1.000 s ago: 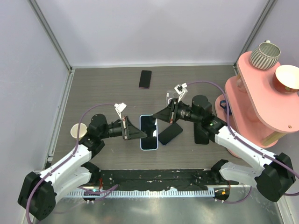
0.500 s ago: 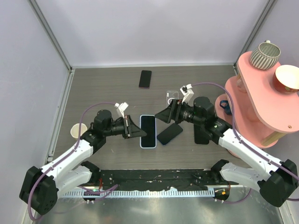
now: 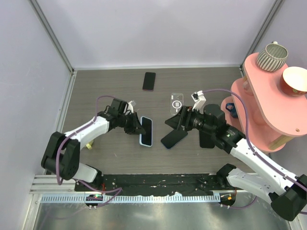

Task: Put the phone into the phone case

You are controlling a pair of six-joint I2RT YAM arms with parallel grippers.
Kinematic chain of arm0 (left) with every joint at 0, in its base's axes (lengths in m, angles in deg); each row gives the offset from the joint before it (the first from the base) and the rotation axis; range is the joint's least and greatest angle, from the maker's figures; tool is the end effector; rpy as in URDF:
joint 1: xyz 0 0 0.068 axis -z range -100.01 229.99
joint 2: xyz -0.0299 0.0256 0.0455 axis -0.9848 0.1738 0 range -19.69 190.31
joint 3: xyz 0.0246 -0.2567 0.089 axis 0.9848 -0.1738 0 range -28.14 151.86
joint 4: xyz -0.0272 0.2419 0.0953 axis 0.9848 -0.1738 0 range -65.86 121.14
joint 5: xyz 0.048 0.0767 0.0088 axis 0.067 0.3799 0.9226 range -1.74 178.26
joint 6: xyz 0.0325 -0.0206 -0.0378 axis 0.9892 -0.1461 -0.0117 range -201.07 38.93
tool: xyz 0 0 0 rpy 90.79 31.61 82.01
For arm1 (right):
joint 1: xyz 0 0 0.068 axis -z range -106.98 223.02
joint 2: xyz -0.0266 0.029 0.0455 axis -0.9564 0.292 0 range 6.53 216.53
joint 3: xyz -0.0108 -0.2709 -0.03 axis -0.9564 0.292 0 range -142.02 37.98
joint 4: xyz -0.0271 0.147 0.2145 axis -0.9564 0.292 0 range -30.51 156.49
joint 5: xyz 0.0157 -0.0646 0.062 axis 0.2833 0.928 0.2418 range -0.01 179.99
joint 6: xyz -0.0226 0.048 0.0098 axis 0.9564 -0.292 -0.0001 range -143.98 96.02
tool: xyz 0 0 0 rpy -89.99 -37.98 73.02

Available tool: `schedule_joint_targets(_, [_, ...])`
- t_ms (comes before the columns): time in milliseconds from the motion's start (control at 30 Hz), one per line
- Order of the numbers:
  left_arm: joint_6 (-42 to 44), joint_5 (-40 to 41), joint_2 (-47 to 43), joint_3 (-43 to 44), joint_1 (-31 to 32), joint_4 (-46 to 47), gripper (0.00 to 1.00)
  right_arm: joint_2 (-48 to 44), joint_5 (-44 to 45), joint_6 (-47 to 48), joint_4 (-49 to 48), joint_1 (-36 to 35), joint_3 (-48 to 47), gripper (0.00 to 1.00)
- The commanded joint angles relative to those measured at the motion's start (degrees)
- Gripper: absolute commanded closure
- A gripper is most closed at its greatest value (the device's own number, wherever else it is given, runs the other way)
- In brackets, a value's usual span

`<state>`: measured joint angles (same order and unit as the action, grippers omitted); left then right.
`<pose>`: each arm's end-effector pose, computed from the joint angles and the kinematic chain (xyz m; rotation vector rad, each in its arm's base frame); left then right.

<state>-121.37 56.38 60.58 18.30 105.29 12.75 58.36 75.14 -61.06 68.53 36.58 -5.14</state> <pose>0.2416 -0.1351 0.2047 -0.0895 2.6682 -1.1305 0.1646 0.1330 0.3101 -0.1810 2.0219 1.0935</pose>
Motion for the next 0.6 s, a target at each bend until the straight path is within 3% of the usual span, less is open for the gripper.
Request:
schedule_joint_targets(0, [2.6, -0.7, 3.7, 5.2, -1.0, -3.0, 1.00, -2.5, 1.8, 2.7, 1.1, -0.1, 0.2, 0.24])
schedule_joint_targets(200, [3.7, -2.8, 10.4, 6.0, -1.5, -2.7, 1.00, -3.8, 0.3, 3.3, 0.0, -0.1, 1.4, 0.24])
schedule_joint_targets(467, [4.9, 11.8, 13.2, 6.3, -1.6, -9.9, 0.99, -3.0, 3.9, 2.5, 1.5, -0.1, 2.8, 0.24])
schedule_joint_targets(567, [4.2, 15.8, 13.2, 4.9, -1.6, -10.6, 0.91, -2.3, 4.7, 2.0, 2.6, -0.1, 2.8, 0.24])
